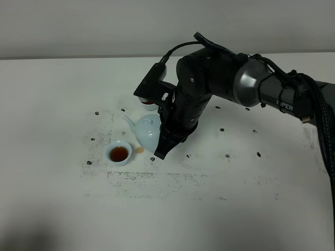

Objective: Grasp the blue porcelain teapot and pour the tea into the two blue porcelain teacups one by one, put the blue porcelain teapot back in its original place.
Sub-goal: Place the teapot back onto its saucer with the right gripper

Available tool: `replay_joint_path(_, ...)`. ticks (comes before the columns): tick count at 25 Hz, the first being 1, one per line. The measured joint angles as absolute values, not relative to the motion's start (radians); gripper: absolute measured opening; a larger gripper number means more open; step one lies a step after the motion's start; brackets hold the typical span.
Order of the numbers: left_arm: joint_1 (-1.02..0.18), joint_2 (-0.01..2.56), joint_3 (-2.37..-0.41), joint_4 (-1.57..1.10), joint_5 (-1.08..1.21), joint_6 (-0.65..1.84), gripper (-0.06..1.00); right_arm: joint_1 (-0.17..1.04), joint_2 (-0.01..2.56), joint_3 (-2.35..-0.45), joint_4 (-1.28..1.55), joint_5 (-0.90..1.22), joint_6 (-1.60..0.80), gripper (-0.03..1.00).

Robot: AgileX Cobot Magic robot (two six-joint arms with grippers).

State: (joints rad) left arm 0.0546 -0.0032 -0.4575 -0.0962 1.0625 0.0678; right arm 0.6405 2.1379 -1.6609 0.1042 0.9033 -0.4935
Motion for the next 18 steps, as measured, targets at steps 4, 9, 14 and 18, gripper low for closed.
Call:
replay_joint_path(4,0.055,-0.003,-0.458,-0.096,1.063,0.068,0.68,0.637,2.157,-1.661,0.104,0.891,-0.494,0.04)
replay_joint_path(9,0.055,-0.003,-0.458,-0.096,1.063,0.068,0.68,0.637,2.157,-1.661,0.104,0.882,-0.494,0.04)
replay_joint_path(14,0.055,-0.003,-0.458,-0.096,1.063,0.067,0.68,0.630,2.132,-1.661,0.109,0.874,-0.494,0.04)
replay_joint_path(18,0.055,-0.003,-0.458,-0.096,1.063,0.067,0.68,0.610,2.071,-1.661,0.129,0.892,-0.491,0.04)
